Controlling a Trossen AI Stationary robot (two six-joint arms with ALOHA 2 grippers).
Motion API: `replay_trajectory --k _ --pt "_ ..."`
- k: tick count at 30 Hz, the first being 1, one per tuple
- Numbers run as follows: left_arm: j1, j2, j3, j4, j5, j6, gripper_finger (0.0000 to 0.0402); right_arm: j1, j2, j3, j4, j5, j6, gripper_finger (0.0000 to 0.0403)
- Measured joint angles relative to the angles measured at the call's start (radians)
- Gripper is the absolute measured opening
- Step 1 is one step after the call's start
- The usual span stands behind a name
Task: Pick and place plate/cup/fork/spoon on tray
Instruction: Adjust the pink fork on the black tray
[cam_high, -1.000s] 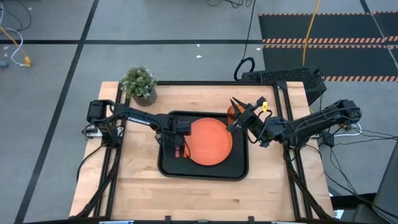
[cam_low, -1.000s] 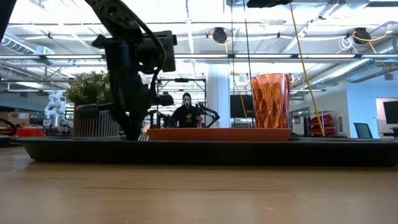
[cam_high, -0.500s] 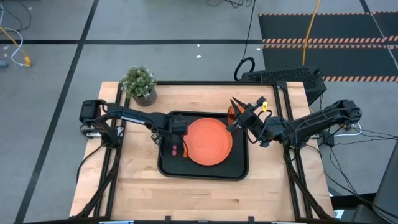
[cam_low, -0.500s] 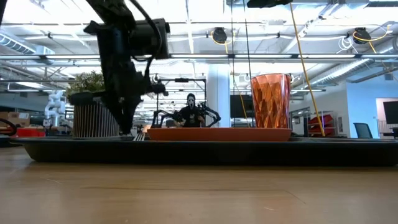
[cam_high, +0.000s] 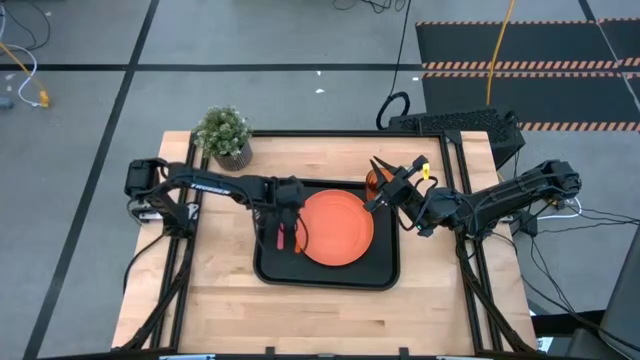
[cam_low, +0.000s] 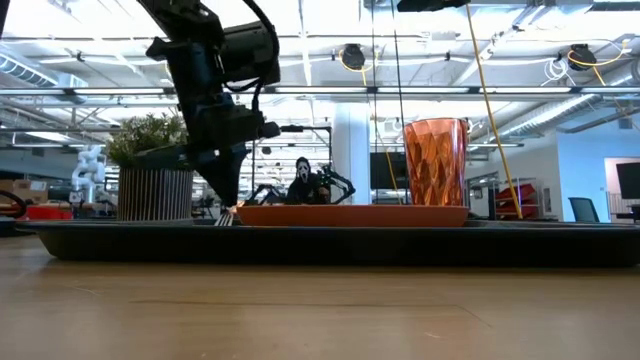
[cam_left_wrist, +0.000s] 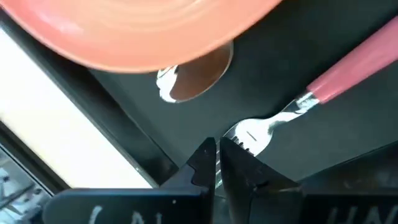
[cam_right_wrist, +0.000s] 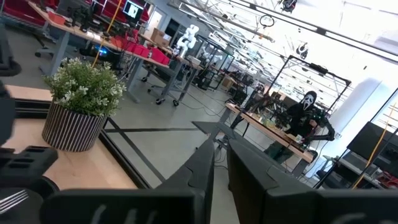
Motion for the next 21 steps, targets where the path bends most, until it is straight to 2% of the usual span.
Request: replay_trajectory --k 7,15,21 --pt "0.029 0.000 -0.042 -0.002 0.075 0.011 0.0026 0.000 0.000 0.000 0.000 0.001 -0.001 0.0036" --pt "0.001 -0.002 -0.154 0.057 0.064 0.032 0.0026 0.000 0.000 0.000 0.000 0.002 -0.002 0.0036" --pt "-0.031 -0.002 -0.157 0.064 0.027 0.013 0.0026 -0.001 0.000 0.000 0.000 0.002 -0.002 0.0036"
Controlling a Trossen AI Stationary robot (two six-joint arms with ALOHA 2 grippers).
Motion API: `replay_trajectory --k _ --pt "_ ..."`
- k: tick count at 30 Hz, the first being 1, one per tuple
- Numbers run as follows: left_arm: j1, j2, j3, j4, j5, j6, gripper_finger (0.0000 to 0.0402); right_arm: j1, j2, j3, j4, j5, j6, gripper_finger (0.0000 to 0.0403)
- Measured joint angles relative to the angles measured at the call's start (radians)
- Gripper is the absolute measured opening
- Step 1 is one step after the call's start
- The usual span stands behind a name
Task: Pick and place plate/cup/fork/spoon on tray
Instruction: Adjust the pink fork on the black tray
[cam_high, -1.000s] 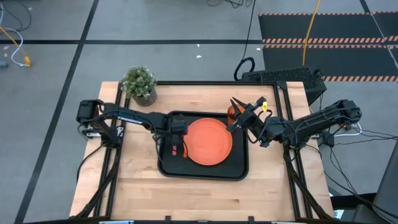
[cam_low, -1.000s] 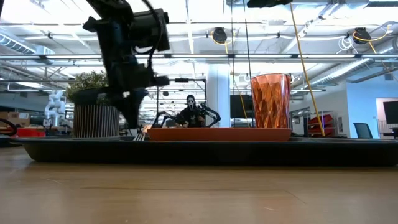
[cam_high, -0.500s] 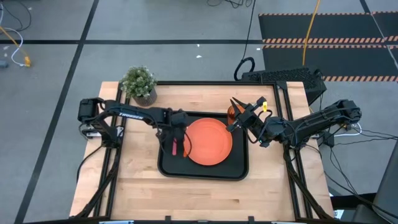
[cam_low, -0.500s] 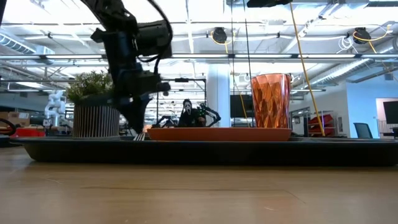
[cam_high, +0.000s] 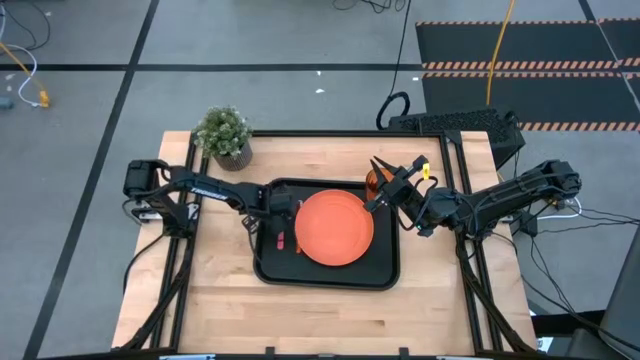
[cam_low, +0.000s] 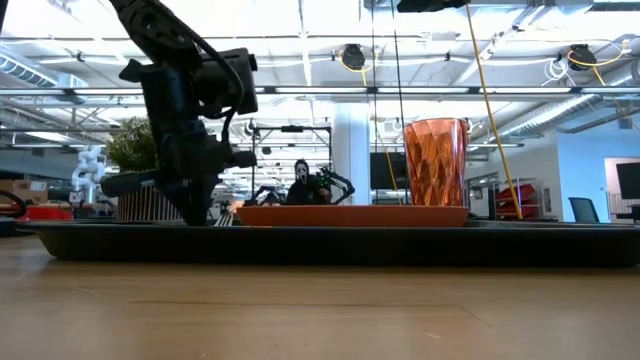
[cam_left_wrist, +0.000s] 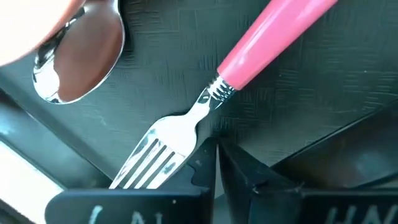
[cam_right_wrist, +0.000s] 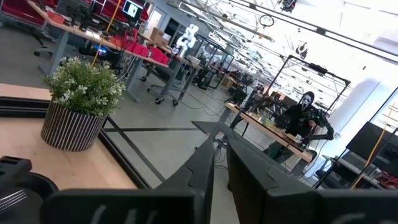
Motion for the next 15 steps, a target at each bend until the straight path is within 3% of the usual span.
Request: replay_trajectory --k 5,15 --pt "-0.024 -0.016 0.002 0.013 -0.068 0.039 0.0026 0.000 0.000 0.000 0.000 -0.001 0.000 0.0036" --pt "-0.007 -0.022 0.002 0.070 -0.051 0.045 0.0026 0.000 0.000 0.000 0.000 -0.001 0.002 0.0036"
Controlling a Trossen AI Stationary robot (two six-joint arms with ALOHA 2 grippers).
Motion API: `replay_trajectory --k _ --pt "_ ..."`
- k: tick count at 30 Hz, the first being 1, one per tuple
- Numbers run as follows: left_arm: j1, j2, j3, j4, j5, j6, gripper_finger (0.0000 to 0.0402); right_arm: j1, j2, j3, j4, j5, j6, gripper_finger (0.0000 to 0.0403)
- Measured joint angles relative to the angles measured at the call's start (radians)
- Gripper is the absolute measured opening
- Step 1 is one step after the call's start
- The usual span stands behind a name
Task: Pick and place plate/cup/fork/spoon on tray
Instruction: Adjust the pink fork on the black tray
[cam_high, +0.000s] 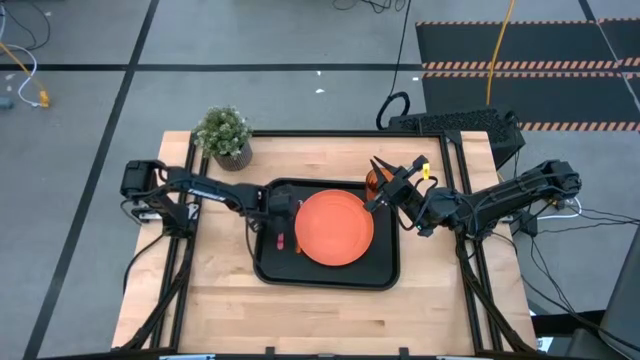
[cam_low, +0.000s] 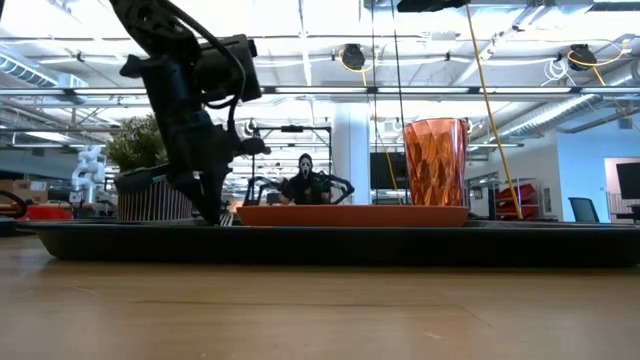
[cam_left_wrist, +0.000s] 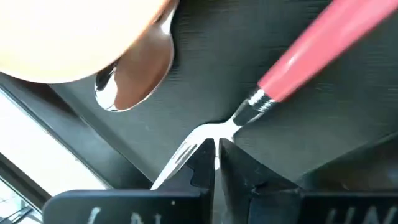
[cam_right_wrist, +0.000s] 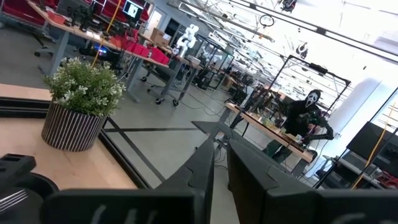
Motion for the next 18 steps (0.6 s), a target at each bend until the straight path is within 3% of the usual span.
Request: replay_trajectory --k 18 --pt "0.014 0.008 -0.034 0.055 0.058 -0.010 0.0026 0.000 0.000 0.000 0.000 0.000 0.000 0.0036"
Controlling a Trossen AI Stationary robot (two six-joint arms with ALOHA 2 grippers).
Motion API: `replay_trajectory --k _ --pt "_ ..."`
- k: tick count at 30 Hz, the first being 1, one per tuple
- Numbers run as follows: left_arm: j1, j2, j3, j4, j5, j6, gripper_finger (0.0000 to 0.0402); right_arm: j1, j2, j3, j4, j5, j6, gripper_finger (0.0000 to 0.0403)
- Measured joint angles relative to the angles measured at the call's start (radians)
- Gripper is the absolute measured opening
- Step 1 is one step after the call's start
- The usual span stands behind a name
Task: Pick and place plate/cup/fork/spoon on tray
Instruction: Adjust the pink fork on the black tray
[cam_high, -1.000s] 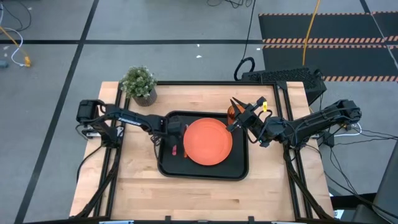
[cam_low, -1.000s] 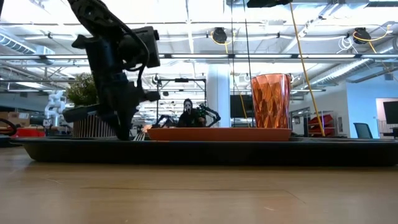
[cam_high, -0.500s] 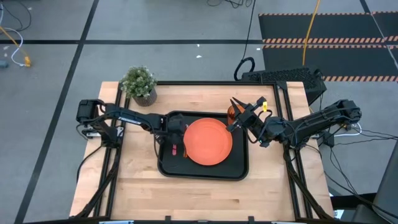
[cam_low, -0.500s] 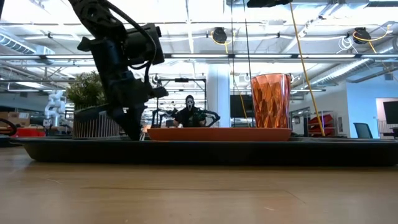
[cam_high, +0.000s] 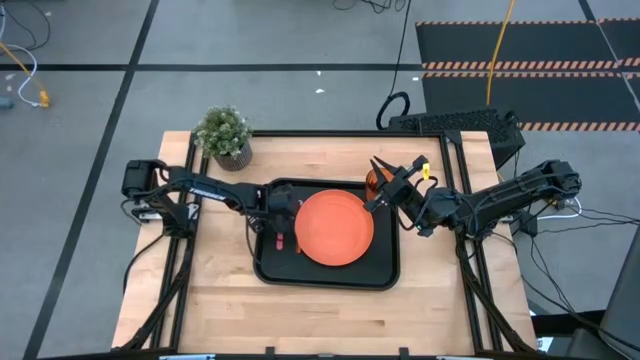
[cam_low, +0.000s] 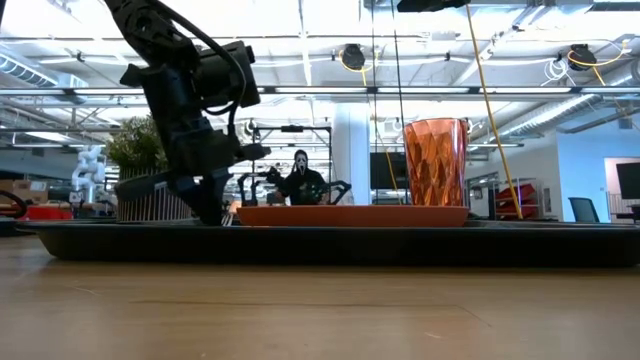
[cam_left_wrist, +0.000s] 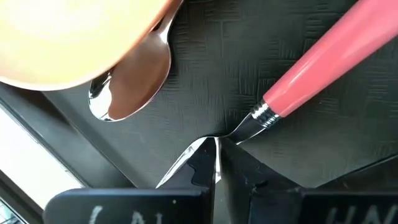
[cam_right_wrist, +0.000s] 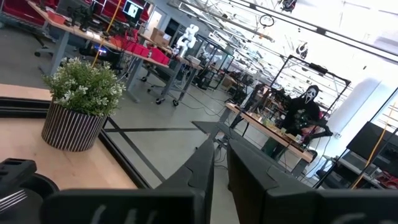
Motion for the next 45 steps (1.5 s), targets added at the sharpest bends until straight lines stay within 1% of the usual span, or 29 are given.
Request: replay_trajectory --k 15,21,33,37,45 --pt "-0.067 -0.001 -0.013 -0.007 -0.001 -0.074 0.0026 0.000 0.000 0.000 0.000 0.001 0.000 0.0036" --pt "-0.095 0.000 -0.014 -0.022 -0.041 -0.087 0.0026 0.000 0.000 0.000 0.000 0.001 0.000 0.0036" --pt "-0.101 0.000 -0.014 -0.057 -0.056 -0.088 0.0026 0.000 0.000 0.000 0.000 0.001 0.000 0.0036" --pt "-0.101 0.001 -0.016 -0.061 -0.089 -0.090 0.0026 0.000 0.000 0.000 0.000 0.001 0.000 0.0036" --pt "-0.100 0.002 -0.016 -0.061 -0.095 -0.109 0.0026 0.000 0.000 0.000 0.000 0.001 0.000 0.0036"
